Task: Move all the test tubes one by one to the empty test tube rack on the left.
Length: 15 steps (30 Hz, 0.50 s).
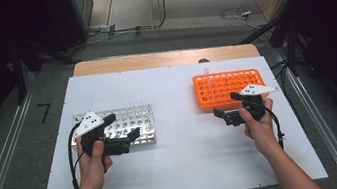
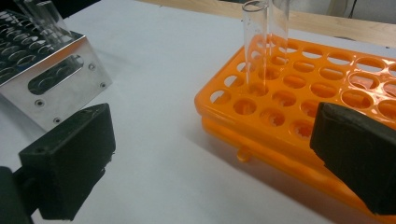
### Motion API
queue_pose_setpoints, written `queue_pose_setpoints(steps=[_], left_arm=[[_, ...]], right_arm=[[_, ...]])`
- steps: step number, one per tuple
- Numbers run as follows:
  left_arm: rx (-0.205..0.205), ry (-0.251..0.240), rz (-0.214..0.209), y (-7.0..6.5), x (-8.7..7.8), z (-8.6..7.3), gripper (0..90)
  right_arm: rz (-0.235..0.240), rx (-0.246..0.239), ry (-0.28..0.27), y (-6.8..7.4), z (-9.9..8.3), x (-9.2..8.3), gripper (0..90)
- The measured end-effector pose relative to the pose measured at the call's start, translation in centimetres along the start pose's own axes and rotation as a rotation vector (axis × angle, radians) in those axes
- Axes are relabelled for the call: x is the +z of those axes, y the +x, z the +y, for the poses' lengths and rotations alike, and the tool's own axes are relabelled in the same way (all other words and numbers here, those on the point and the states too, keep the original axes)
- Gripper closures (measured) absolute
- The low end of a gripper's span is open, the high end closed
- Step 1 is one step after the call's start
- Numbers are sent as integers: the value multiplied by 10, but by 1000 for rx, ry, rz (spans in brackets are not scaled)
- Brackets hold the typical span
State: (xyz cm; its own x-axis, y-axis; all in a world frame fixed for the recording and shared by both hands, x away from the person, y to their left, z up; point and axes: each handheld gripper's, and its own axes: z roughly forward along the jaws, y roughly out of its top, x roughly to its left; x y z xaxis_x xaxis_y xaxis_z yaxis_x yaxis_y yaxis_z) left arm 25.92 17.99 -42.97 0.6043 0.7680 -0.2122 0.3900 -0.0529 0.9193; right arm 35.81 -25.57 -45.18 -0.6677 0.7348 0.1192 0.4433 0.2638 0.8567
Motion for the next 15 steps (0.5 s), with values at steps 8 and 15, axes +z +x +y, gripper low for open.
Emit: queue_pose_setpoints(steps=[8,15], left_arm=[[4,2,-10,-2,2,0,0],[-1,4,-14,-2,3,-1,0]], right_arm=[[-11,20,-8,-5,14,15,23],[6,52,6,-13,18,28,55]])
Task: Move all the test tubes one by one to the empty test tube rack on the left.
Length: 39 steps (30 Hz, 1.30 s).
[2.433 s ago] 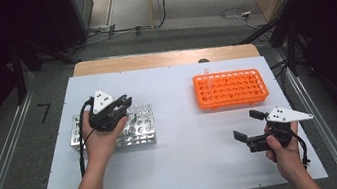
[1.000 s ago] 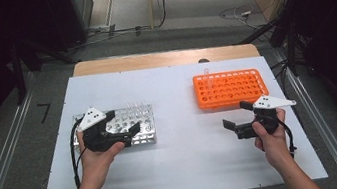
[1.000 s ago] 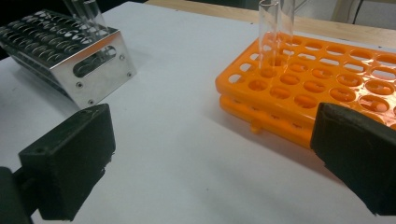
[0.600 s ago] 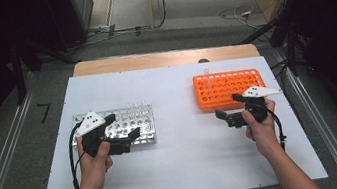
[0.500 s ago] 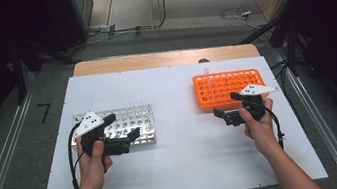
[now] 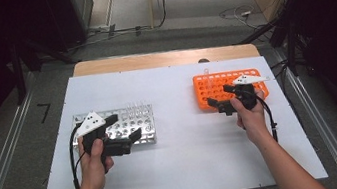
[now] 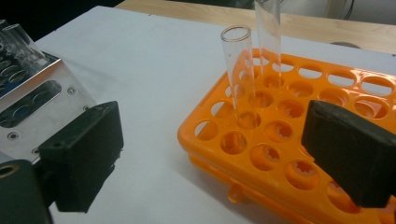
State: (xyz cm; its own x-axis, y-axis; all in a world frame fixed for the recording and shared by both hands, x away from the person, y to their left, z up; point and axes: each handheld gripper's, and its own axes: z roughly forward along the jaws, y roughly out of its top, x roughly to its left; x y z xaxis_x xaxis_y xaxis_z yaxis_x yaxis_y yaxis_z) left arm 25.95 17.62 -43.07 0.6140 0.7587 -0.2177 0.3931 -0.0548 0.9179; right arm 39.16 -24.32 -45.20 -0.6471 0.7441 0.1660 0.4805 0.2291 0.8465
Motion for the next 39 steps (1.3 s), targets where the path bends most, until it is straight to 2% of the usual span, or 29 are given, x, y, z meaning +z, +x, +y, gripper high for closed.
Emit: queue_pose_setpoints(steps=[2,3,4,8,10,15,24,30,37,39], left_arm=[[0,-1,-2,0,0,0,0],[0,-1,-2,0,0,0,0],[0,-2,-2,0,0,0,0],[0,0,-3,-1,1,0,0],[1,2,-5,-1,2,0,0],[1,7,-3,-1,3,-1,0],[1,12,-2,-2,4,-1,0],[-3,13,-2,-1,3,-1,0],[-3,13,-1,0,3,-1,0],[-4,12,-2,0,3,-1,0]], right_arm=[[8,10,5,-2,0,3,61],[10,13,7,-3,0,5,95],[6,18,6,-3,0,6,128],[-11,13,23,-5,-2,12,149],[-34,17,31,-5,-3,15,199],[-54,30,29,-5,-4,21,352],[-128,-1,37,-2,5,34,508],[-195,-21,42,0,7,44,585],[-245,-38,31,1,5,49,693],[-243,-45,26,2,5,50,723]])
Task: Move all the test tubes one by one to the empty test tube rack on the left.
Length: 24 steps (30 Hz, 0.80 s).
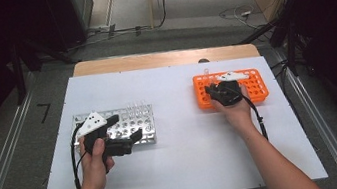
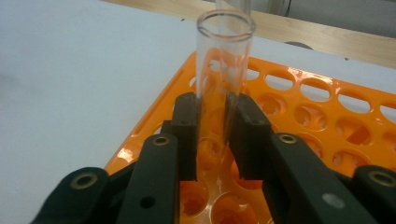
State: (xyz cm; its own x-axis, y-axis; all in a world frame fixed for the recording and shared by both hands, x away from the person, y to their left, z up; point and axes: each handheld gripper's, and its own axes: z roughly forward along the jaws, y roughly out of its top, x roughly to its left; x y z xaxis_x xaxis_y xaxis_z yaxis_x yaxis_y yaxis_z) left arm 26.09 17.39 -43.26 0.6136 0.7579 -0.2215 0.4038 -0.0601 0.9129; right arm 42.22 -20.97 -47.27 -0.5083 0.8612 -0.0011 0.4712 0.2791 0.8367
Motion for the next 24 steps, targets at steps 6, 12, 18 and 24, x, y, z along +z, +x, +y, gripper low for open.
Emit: queue_pose_setpoints(steps=[6,12,18,24], left_arm=[[2,2,-1,-1,0,0,0],[0,-3,4,0,0,0,0],[2,-9,5,-1,-1,2,0],[5,-8,5,-3,-1,2,0]], right_arm=[[-9,-19,-14,3,0,0,731],[3,-11,-51,0,4,-8,733],[26,-14,-98,0,9,-23,734],[39,-21,-130,2,11,-39,734]])
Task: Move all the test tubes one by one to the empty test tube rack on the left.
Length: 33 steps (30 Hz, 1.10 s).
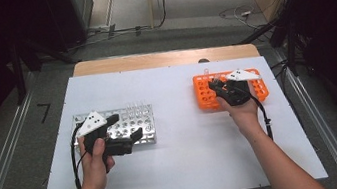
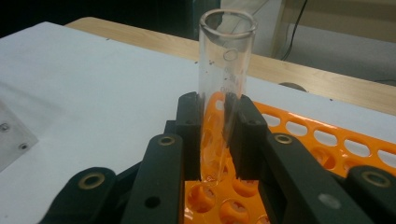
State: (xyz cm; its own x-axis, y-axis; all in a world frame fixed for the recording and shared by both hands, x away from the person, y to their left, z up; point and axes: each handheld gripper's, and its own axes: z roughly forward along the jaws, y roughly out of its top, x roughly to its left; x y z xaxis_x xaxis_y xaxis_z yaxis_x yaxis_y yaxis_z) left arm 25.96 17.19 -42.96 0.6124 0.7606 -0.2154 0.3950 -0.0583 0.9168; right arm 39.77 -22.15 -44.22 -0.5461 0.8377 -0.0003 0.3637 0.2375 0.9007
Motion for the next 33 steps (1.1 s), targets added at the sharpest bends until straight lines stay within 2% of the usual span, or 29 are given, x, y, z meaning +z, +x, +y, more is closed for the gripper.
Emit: queue_pose_setpoints(steps=[9,17,26,28,33], left_arm=[[11,-1,-11,-5,2,2,0],[28,15,-24,-12,7,2,0],[55,36,-64,-26,16,3,0],[58,41,-74,-29,19,4,0],[72,52,-95,-39,24,6,0]], right_arm=[[34,-3,-25,8,-5,-27,734],[68,-44,-23,23,-13,-48,733],[115,-94,-15,58,-27,-64,733],[124,-115,-6,64,-29,-65,733],[155,-129,2,83,-29,-69,734]])
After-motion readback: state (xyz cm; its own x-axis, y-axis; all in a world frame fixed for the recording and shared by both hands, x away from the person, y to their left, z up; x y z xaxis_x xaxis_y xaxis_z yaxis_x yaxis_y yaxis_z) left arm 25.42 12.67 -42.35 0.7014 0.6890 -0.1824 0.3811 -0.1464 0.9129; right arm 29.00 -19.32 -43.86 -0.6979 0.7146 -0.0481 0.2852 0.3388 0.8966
